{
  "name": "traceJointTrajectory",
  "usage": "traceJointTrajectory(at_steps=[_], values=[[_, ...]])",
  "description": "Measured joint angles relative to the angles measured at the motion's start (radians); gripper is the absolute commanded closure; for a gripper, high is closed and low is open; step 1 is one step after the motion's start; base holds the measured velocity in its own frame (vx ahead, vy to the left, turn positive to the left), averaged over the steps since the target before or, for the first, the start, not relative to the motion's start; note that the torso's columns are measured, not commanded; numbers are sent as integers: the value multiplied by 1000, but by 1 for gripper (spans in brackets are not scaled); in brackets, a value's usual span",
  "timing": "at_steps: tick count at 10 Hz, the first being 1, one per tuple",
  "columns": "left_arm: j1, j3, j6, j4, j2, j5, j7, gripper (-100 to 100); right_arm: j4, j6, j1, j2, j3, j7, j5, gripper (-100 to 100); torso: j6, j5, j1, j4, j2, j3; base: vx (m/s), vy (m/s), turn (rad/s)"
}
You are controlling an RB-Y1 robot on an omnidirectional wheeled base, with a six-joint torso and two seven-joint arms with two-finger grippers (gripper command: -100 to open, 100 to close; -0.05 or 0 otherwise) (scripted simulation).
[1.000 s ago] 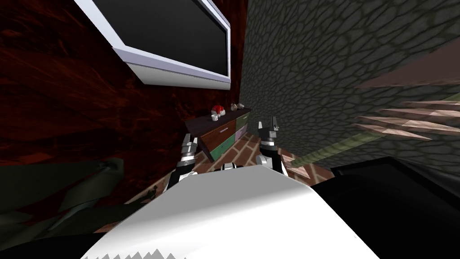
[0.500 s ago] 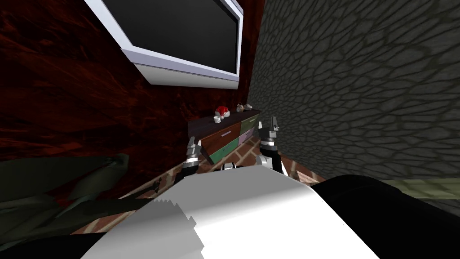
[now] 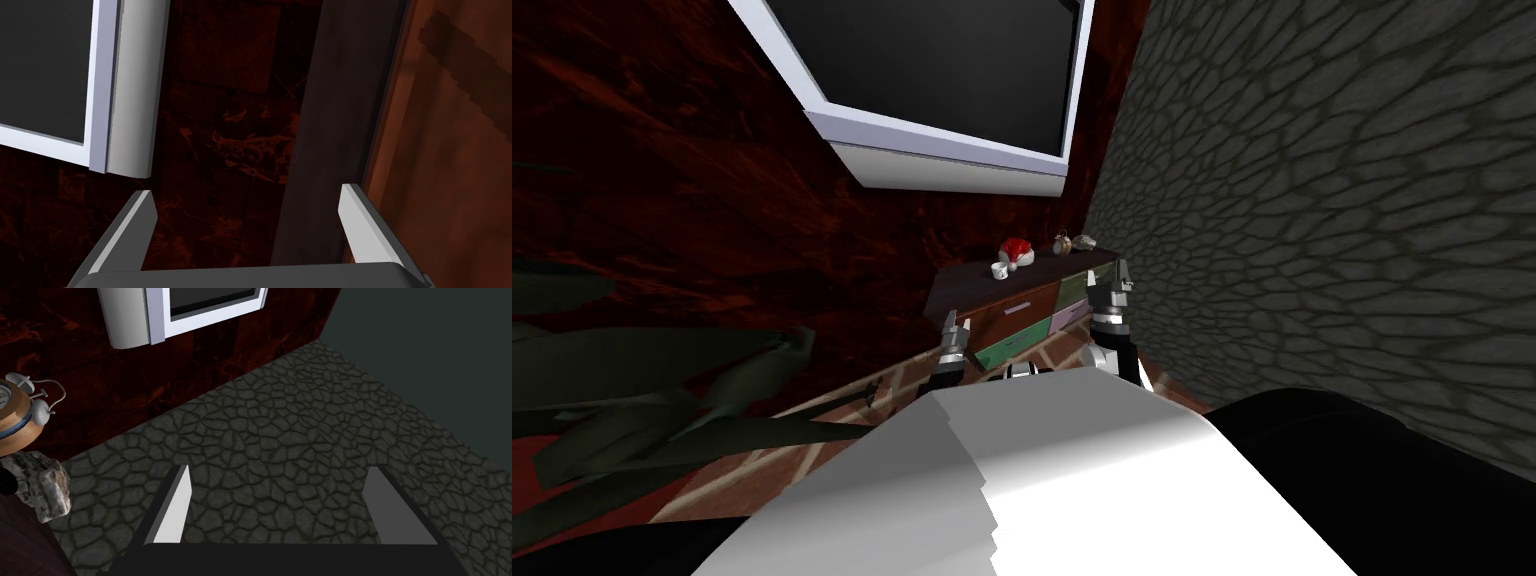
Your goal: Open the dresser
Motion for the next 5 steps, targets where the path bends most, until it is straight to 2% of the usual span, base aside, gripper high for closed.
traceJointTrajectory(at_steps=[5], values=[[-2, -82, 8, 84, 30, 133, -67, -100, 0, 0, 0, 0, 0, 0, 0, 0, 0, 0, 1, 0, -1, -1, 159, -196, 321]])
